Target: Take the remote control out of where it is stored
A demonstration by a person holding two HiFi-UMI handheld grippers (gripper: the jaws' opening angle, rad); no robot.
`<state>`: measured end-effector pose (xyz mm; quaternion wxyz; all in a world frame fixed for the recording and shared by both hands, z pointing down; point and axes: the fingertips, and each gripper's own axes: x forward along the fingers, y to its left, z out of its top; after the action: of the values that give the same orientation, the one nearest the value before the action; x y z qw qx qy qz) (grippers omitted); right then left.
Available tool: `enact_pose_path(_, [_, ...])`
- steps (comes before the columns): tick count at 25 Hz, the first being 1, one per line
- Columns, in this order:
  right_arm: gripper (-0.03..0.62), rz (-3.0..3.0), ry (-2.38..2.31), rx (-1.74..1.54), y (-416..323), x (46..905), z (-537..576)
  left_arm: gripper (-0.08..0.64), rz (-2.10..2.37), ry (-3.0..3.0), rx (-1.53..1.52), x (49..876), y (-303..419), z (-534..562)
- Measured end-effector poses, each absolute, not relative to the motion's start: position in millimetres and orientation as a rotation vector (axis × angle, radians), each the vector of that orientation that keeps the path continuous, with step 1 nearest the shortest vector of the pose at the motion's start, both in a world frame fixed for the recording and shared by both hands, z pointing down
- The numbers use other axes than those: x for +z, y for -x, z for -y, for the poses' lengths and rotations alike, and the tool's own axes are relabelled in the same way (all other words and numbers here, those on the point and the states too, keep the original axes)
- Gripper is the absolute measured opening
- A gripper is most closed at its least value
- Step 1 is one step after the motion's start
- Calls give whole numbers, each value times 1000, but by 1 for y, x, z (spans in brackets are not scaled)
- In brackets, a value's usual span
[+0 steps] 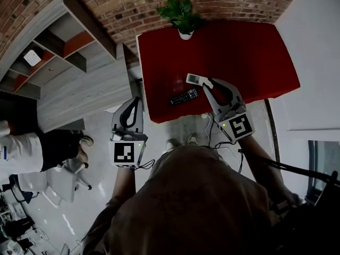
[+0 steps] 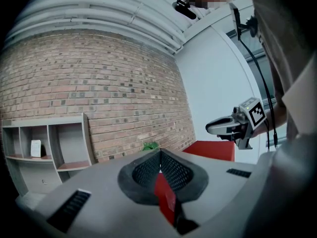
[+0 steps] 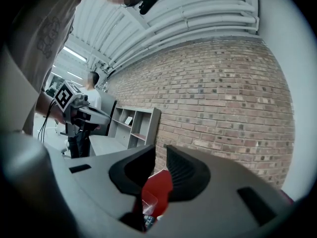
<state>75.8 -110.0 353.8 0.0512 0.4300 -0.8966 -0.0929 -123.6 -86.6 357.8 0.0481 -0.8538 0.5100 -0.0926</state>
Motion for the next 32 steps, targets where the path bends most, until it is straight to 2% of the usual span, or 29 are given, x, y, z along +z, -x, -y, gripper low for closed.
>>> enact_pose_path(3, [40, 2733, -1321, -268, -79, 356, 109, 9, -1554, 2605, -284, 359, 122, 86])
enact_pose_path(8, [14, 2750, -1318, -231, -80, 357, 105, 9, -1555, 2605, -281, 359, 121, 85])
enact_pose_path(32, [14, 2735, -1332, -226, -90, 358, 102, 9, -1592, 2641, -218, 359, 123, 89])
